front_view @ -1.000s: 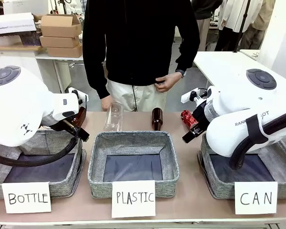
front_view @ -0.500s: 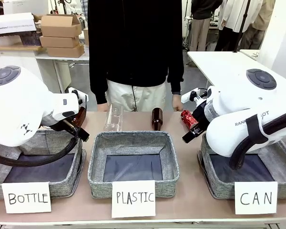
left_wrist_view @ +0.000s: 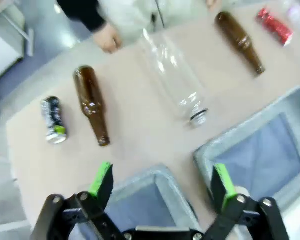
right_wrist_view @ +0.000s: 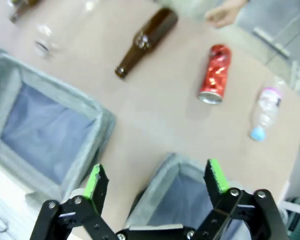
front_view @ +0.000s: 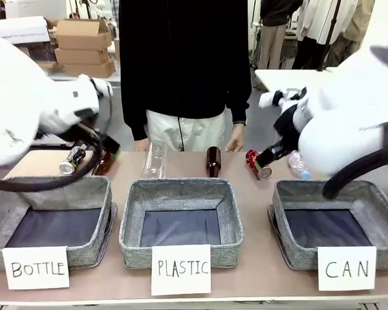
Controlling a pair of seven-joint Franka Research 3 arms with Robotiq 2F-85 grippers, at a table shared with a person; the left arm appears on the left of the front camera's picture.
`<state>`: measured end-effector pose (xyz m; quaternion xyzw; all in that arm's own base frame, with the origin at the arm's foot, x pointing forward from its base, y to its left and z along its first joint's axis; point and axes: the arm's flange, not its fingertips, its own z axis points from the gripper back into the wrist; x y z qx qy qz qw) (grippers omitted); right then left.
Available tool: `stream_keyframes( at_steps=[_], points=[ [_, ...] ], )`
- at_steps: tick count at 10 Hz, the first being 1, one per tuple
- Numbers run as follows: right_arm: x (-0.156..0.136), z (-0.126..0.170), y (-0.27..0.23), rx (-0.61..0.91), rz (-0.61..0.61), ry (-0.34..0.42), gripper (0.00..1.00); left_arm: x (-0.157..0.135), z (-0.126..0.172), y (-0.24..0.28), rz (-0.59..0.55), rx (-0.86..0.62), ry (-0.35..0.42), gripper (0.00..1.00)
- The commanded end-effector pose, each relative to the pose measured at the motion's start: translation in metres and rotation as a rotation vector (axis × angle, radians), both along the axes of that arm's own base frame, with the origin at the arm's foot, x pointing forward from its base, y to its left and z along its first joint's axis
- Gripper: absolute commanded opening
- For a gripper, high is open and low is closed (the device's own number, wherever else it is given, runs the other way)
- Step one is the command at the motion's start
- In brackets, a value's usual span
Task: Sort the can waste into the basket.
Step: Pick up the can waste from the table and place it in the right Fabric basket.
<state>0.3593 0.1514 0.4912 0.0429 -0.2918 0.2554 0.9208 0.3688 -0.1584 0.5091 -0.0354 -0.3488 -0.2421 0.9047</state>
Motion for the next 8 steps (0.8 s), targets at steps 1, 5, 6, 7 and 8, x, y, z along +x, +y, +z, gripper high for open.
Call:
stream_keyframes(
  at_steps=[1, 5, 6, 7, 8],
  points=[
    [-0.071, 0.059, -0.024, 0.059, -0.034, -0.035, 1.00, -0.067, 0.049, 0.000, 0.038, 0.049, -0.044, 1.00],
    [-0.050, 0.062, -0.017, 0.152, -0.041, 0.019, 1.00, -0.040, 0.045, -0.001, -0.107, -0.107, 0.059, 1.00],
    [-0.044, 0.063, -0.027, 0.446, -0.098, 0.184, 1.00, -0.038, 0.048, 0.011, -0.117, -0.320, 0.152, 1.00],
    [-0.037, 0.063, -0.052, 0.837, -0.066, 0.467, 1.00, -0.039, 0.058, 0.031, -0.141, -0.621, 0.244, 1.00],
    [-0.029, 0.054, -0.085, 1.159, -0.047, 0.701, 1.00, -0.036, 0.063, 0.055, 0.004, -0.884, 0.299, 1.00]
  ],
)
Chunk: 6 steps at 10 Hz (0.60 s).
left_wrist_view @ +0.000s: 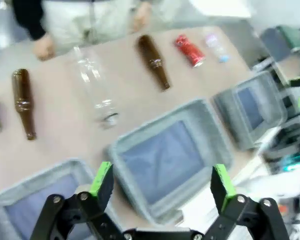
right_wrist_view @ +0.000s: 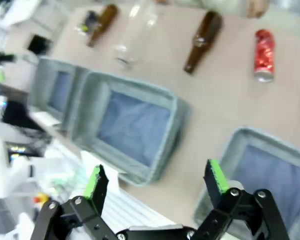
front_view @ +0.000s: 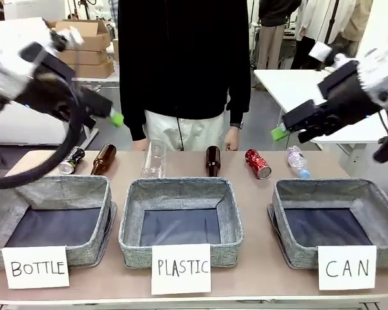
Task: Sort the can waste into the basket.
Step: Pick up the can waste from the table and place it in the right Fabric basket.
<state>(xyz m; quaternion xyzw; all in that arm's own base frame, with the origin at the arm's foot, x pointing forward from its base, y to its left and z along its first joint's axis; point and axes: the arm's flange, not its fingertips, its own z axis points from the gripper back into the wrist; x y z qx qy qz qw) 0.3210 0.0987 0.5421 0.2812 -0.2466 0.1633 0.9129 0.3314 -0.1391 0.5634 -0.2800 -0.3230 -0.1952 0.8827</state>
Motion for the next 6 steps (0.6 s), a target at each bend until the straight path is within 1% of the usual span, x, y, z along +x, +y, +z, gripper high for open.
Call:
stream_keyframes(
  at_steps=[1, 2, 3, 4, 5, 6],
  points=[
    [0.011, -0.014, -0.065, 0.941, -0.076, 0.504, 1.00, -0.004, 0.001, 0.068, 0.070, -0.582, 0.135, 1.00],
    [0.006, -0.025, -0.087, 1.053, -0.140, 0.473, 1.00, -0.011, -0.006, 0.089, 0.088, -0.670, 0.135, 1.00],
    [-0.001, -0.032, -0.107, 1.150, -0.192, 0.435, 1.00, -0.018, -0.016, 0.105, 0.099, -0.756, 0.104, 1.00],
    [-0.008, -0.038, -0.123, 1.246, -0.235, 0.370, 1.00, -0.022, -0.027, 0.118, 0.117, -0.807, 0.089, 1.00],
    [-0.013, -0.045, -0.136, 1.367, -0.266, 0.287, 1.00, -0.024, -0.036, 0.131, 0.114, -0.857, 0.085, 1.00],
    [-0.016, -0.049, -0.143, 1.456, -0.292, 0.214, 1.00, -0.025, -0.043, 0.144, 0.156, -0.845, 0.083, 1.00]
  ],
)
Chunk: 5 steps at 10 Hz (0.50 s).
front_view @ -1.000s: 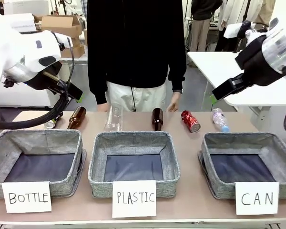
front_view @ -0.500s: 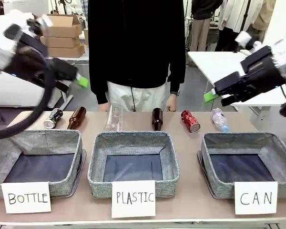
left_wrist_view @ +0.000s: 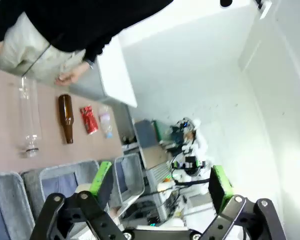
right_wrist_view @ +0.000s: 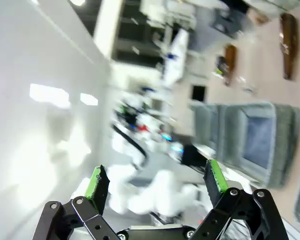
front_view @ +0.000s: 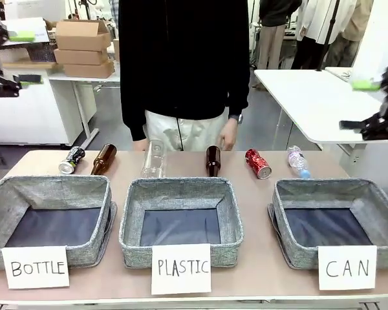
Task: Sort the can waste into the basket.
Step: Pick up the can waste from the table and place it in the right Fabric basket.
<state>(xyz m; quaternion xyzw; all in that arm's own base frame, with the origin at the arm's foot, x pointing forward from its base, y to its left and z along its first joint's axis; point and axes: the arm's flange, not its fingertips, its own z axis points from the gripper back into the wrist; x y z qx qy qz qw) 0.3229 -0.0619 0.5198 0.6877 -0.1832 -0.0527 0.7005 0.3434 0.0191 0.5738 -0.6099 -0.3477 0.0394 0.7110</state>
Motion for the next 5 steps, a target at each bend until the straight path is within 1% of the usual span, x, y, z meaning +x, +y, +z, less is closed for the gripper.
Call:
stream_keyframes(
  at_steps=[1, 2, 3, 4, 5],
  points=[
    [-0.018, -0.029, 0.015, 0.485, -0.264, 0.029, 1.00, -0.039, -0.059, -0.006, 0.021, 0.056, -0.003, 1.00],
    [-0.017, -0.028, 0.016, 0.493, -0.263, 0.017, 1.00, -0.040, -0.066, -0.003, -0.011, 0.116, 0.018, 1.00],
    [0.006, -0.001, -0.018, 0.159, -0.074, 0.032, 1.00, -0.043, -0.071, 0.001, -0.023, 0.144, 0.039, 1.00],
    [0.006, -0.001, -0.018, 0.159, -0.074, 0.032, 1.00, 0.010, -0.026, 0.013, 0.014, 0.020, 0.013, 1.00],
    [0.006, -0.001, -0.018, 0.159, -0.074, 0.032, 1.00, 0.010, -0.026, 0.013, 0.014, 0.020, 0.013, 1.00]
  ],
)
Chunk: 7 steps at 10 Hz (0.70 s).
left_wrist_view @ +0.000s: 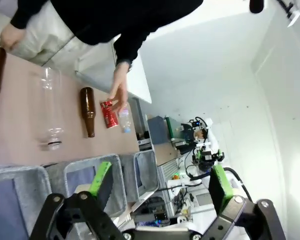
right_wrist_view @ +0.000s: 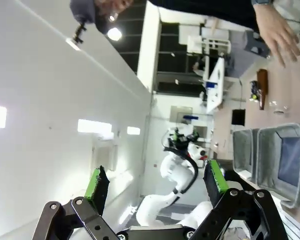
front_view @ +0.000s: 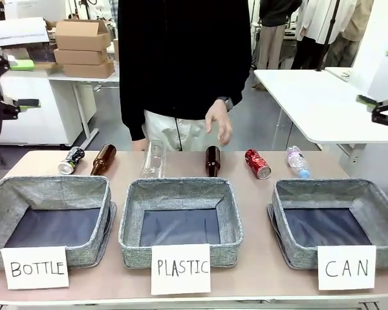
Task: Sort the can waste into the basket.
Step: Pick up the can waste from the table and place it in the right Fabric basket.
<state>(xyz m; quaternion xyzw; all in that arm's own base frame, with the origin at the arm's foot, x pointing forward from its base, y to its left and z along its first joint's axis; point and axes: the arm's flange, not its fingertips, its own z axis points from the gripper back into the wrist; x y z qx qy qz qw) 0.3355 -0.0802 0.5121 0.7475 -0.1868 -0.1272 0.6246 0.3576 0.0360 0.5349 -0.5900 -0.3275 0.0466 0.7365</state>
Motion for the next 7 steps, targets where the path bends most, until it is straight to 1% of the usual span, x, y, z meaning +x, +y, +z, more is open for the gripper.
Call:
stream_keyframes(
  at_steps=[1, 7],
  points=[
    [-0.0070, 0.0062, 0.0003, -0.057, 0.020, -0.031, 1.00, -0.0046, 0.0131, -0.0037, 0.016, -0.032, -0.044, 1.00],
    [-0.0070, 0.0062, 0.0003, -0.057, 0.020, -0.031, 1.00, -0.0046, 0.0131, -0.0037, 0.016, -0.032, -0.044, 1.00]
  ],
)
